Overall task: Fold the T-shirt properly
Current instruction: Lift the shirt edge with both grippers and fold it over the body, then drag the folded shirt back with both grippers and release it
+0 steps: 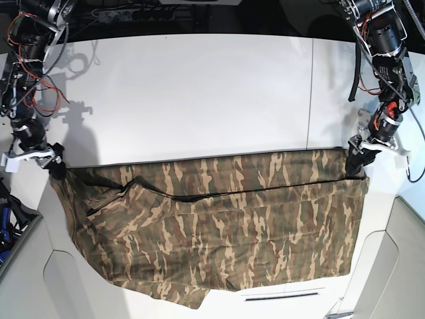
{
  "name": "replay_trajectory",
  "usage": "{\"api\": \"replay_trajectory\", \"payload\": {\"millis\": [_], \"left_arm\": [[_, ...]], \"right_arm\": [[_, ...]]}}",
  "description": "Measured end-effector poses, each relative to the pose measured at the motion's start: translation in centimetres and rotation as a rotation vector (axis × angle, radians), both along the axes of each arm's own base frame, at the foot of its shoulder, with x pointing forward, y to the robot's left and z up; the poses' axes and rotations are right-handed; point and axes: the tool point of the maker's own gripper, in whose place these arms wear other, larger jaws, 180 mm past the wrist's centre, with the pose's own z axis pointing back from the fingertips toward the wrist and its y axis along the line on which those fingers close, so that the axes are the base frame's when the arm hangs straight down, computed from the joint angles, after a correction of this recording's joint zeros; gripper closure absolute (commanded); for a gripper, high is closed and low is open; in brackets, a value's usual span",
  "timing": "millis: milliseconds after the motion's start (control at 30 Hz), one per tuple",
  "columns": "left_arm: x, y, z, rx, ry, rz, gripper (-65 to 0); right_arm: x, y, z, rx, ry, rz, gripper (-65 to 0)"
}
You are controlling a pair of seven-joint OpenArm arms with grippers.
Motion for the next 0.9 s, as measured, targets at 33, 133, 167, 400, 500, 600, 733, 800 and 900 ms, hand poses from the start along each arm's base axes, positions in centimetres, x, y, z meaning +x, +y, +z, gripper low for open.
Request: {"api": "replay_trajectory", "payload": {"millis": [33,133,167,400,500,600,733,800,900], "left_arm": [[0.1,-0.3,0.0,0.003,-0.006,-0.004,-42.1],[0.3,-0.7,-0.1,0.006,-0.007,-0.015,-41.8],[0.3,-0.7,-0.1,0.007,-0.007,-0.015,-40.8],[0.1,-0.6,-0.4,0.02,0.006,-0.016,-11.1],[0.1,-0.6,-0.4,0.022,0.011,-0.019,-0.1],[0.1,-0.6,-0.4,0.022,0.01,-0.02,0.0],[0.5,-0.4,0.9,-0.006,-0.037,-0.035,0.0],[0.5,0.1,1.6,-0.001,-0.037,-0.046,0.0],[0.6,0.3,2.6,0.021,-0.023,-0.084,0.0]], "right_arm": [[0.3,0.6,0.0,0.012,-0.007,0.002,-34.5],[1.2,1.9,0.3,0.03,-0.021,0.009,-34.5],[1.5,2.2,0.4,0.034,-0.021,0.012,-34.4],[3.0,2.6,0.9,-0.008,-0.006,0.029,-17.4],[3.4,2.5,1.2,-0.016,-0.012,0.03,-1.9],[3.5,2.6,1.3,-0.02,-0.015,0.038,0.0],[3.5,3.2,1.7,-0.023,-0.042,0.08,0.0],[3.5,3.2,1.8,-0.024,-0.043,0.081,0.0],[3.1,3.2,1.6,-0.025,-0.012,0.098,0.0]]}}
